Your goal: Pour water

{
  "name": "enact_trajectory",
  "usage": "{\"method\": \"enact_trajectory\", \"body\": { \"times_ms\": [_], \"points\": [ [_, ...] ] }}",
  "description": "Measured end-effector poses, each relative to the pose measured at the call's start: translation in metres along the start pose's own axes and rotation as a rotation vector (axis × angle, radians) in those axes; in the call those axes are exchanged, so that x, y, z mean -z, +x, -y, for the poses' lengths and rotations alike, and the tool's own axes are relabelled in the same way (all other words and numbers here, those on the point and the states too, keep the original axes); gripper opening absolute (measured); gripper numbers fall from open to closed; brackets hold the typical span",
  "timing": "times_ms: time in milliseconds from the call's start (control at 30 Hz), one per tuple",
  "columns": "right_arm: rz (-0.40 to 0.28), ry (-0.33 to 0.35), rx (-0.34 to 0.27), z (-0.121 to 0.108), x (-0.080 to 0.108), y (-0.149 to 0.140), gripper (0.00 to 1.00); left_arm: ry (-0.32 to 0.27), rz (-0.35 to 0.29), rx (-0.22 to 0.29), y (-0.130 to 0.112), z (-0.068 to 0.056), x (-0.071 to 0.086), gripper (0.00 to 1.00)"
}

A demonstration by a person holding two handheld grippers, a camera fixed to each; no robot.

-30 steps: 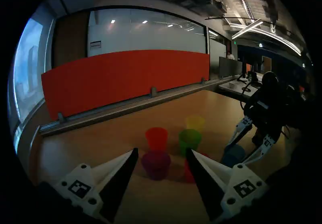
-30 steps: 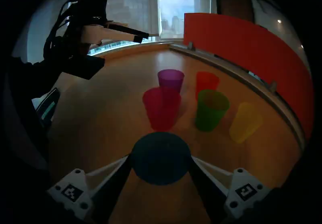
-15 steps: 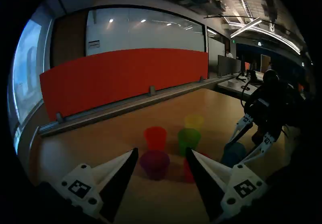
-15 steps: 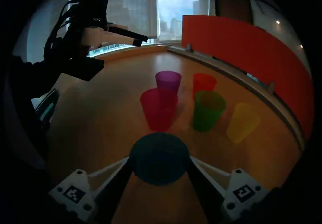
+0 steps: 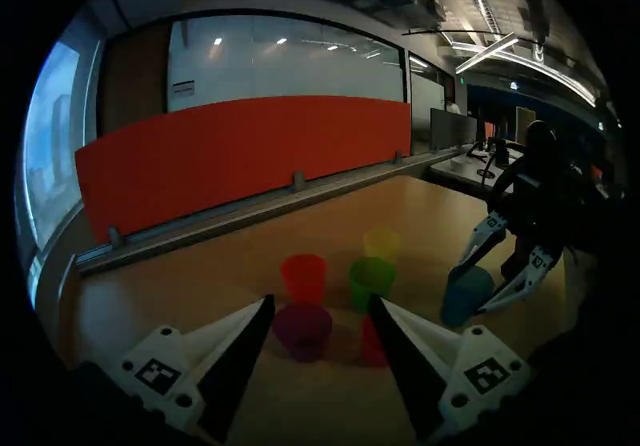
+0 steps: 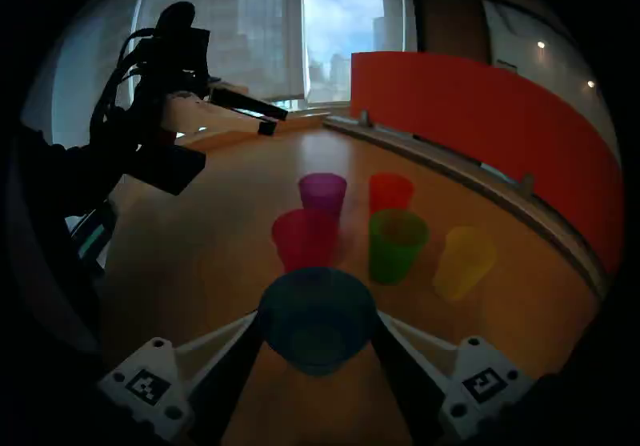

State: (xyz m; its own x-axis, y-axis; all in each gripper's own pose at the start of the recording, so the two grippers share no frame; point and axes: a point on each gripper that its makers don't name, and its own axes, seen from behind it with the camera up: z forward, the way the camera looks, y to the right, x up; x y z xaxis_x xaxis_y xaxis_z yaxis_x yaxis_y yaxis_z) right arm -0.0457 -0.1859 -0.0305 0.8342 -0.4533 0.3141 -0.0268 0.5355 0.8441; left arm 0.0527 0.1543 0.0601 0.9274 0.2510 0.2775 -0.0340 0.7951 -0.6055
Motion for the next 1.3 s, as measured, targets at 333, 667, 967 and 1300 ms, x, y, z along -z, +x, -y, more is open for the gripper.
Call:
{"method": "enact_trajectory", "body": {
  "times_ms": [333, 667, 967, 1300],
  "points": [
    [-0.086, -0.023, 0.014, -0.007, 0.019, 0.03, 0.91, -0.014, 0.001, -0.005, 0.003, -0.007, -0.005, 0.87],
    [-0.205, -0.036, 0.012, -0.012, 0.037, 0.06, 0.91, -0.027, 0.012, -0.007, 0.003, -0.012, -0.013, 0.87],
    [-0.293, -0.047, 0.019, -0.017, 0.051, 0.083, 0.91, -0.044, 0.011, -0.006, 0.006, -0.016, -0.017, 0.87],
    [-0.362, -0.062, 0.029, -0.02, 0.064, 0.104, 0.91, -0.06, 0.013, -0.005, 0.007, -0.021, -0.022, 0.87]
  ]
}}
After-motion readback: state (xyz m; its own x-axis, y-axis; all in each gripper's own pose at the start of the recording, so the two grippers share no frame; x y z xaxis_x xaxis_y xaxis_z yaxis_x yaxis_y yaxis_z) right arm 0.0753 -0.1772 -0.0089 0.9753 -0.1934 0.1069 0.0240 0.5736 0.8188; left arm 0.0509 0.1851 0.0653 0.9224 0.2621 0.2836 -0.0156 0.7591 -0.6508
